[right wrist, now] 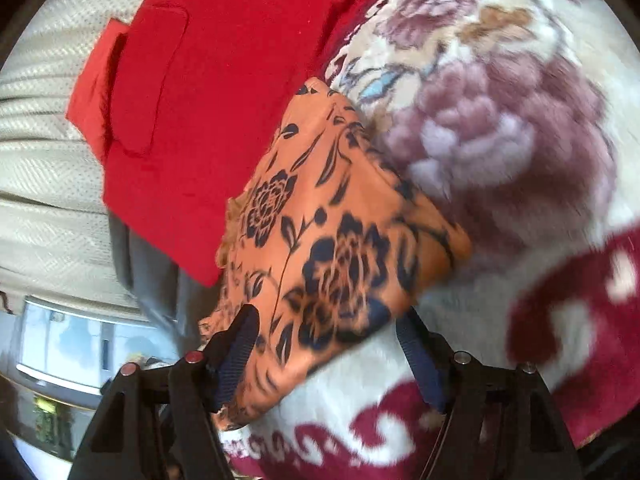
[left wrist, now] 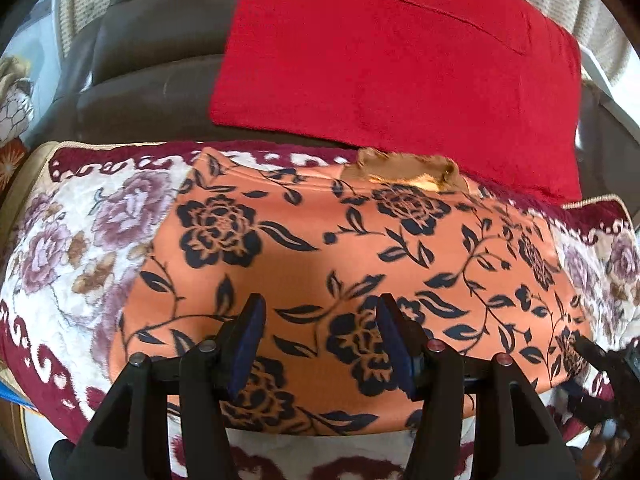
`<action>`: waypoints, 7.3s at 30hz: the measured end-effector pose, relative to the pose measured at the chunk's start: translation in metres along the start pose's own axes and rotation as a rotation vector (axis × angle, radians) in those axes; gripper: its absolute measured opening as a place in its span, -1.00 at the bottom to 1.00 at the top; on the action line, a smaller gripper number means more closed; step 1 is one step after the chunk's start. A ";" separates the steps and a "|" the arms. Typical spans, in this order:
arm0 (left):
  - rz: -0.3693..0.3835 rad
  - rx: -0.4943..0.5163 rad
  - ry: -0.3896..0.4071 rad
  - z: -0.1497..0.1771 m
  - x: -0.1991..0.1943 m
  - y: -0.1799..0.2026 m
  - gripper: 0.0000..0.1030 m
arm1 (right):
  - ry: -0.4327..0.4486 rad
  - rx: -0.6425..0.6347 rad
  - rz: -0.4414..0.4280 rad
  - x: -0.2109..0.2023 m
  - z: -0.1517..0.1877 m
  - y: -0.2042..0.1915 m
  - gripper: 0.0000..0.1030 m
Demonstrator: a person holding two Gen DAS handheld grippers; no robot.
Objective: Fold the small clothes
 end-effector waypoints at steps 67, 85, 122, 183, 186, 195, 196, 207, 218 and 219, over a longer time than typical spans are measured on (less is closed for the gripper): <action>0.064 0.171 0.056 -0.005 0.026 0.071 0.20 | 0.015 -0.050 0.093 0.005 -0.015 -0.007 -0.54; 0.180 -0.376 0.123 -0.001 -0.012 -0.139 0.22 | 0.080 -0.995 0.173 0.071 0.153 -0.250 -0.78; 0.073 0.088 0.289 -0.037 -0.077 -0.036 -0.73 | -0.069 -0.714 -0.055 0.036 0.140 -0.169 0.21; 0.101 -0.109 -0.037 -0.030 0.054 -0.121 -0.83 | -0.373 -0.597 0.063 0.161 0.126 -0.171 -0.17; 0.116 -0.132 0.013 -0.035 0.020 -0.116 -0.83 | -0.354 -0.637 0.142 0.167 0.127 -0.165 -0.16; 0.094 -0.034 -0.013 0.008 0.032 -0.102 -0.82 | -0.396 -0.564 0.020 0.154 0.118 -0.157 0.27; 0.091 -0.030 -0.010 0.007 0.030 -0.102 -0.83 | -0.381 -0.538 0.000 0.151 0.110 -0.159 0.27; 0.094 -0.005 0.012 0.013 0.030 -0.101 -0.84 | -0.342 -0.573 0.049 0.202 0.077 -0.194 -0.14; 0.101 -0.017 -0.005 0.010 0.033 -0.102 -0.84 | -0.440 -0.434 -0.011 0.151 0.116 -0.140 0.26; 0.104 -0.032 -0.016 0.008 0.029 -0.102 -0.84 | -0.455 -0.476 0.016 0.152 0.128 -0.134 -0.17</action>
Point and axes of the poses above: each gripper's, at about its wrist camera, not at the fingertips, and x roughly the way its jaws point, y to its right, z to its underside, the point moved 8 cm from there along x, roughly the way its jaws point, and after that the axes turned 5 degrees about x, right-handed, at the moved point
